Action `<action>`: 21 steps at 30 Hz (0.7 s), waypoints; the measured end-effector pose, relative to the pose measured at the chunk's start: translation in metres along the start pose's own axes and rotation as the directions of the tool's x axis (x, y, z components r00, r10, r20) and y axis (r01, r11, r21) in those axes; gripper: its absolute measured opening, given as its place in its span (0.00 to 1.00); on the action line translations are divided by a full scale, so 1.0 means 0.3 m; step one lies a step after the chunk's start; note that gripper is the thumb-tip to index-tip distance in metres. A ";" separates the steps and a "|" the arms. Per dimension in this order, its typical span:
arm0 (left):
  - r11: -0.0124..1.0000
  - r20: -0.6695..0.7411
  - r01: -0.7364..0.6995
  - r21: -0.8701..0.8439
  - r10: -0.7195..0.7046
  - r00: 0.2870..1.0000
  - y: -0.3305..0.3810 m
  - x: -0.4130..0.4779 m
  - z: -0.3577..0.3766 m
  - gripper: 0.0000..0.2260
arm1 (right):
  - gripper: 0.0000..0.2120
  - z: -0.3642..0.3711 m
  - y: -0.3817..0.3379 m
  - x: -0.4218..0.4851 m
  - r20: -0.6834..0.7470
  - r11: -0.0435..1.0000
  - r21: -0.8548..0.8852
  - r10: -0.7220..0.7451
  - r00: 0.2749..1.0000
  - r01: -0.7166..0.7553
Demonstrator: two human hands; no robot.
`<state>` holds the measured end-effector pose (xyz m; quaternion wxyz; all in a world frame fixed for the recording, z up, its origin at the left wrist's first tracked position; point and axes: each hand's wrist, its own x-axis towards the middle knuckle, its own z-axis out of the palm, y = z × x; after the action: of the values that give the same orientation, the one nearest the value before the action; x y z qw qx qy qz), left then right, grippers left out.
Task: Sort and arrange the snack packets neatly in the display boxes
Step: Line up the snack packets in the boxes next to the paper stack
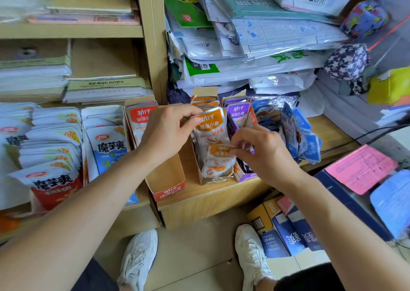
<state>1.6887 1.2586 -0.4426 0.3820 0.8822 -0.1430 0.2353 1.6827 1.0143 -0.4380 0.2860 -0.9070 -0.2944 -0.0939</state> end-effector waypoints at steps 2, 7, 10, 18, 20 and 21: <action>1.000 0.060 0.025 -0.019 -0.024 0.998 0.000 -0.001 0.002 0.07 | 0.07 0.021 0.003 -0.009 0.077 0.999 -0.031 -0.018 0.997 0.020; 0.998 0.217 0.063 0.016 -0.065 0.974 0.009 -0.006 0.017 0.09 | 0.10 0.044 0.000 -0.007 -0.003 0.985 -0.126 -0.118 0.993 0.117; 0.997 0.286 0.078 -0.002 -0.074 0.955 0.009 0.000 0.011 0.10 | 0.15 0.048 -0.001 0.000 -0.050 0.971 -0.195 -0.149 0.988 0.137; 0.990 0.211 -0.136 0.025 0.128 0.969 0.024 0.016 -0.019 0.11 | 0.13 0.053 -0.008 0.004 -0.079 0.971 -0.177 -0.174 0.982 0.158; 0.989 0.236 -0.148 0.016 0.140 0.962 0.037 0.015 -0.015 0.11 | 0.11 0.053 -0.008 0.002 -0.068 0.976 -0.139 -0.179 0.982 0.168; 0.993 0.271 -0.118 0.001 0.114 0.956 0.042 0.015 -0.011 0.11 | 0.10 0.052 -0.009 0.000 -0.063 0.980 -0.119 -0.170 0.983 0.162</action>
<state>1.6861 1.2523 -0.4307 0.3367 0.8994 -0.2433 0.1357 1.6811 1.0249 -0.4495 0.2357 -0.8901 -0.3525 -0.1671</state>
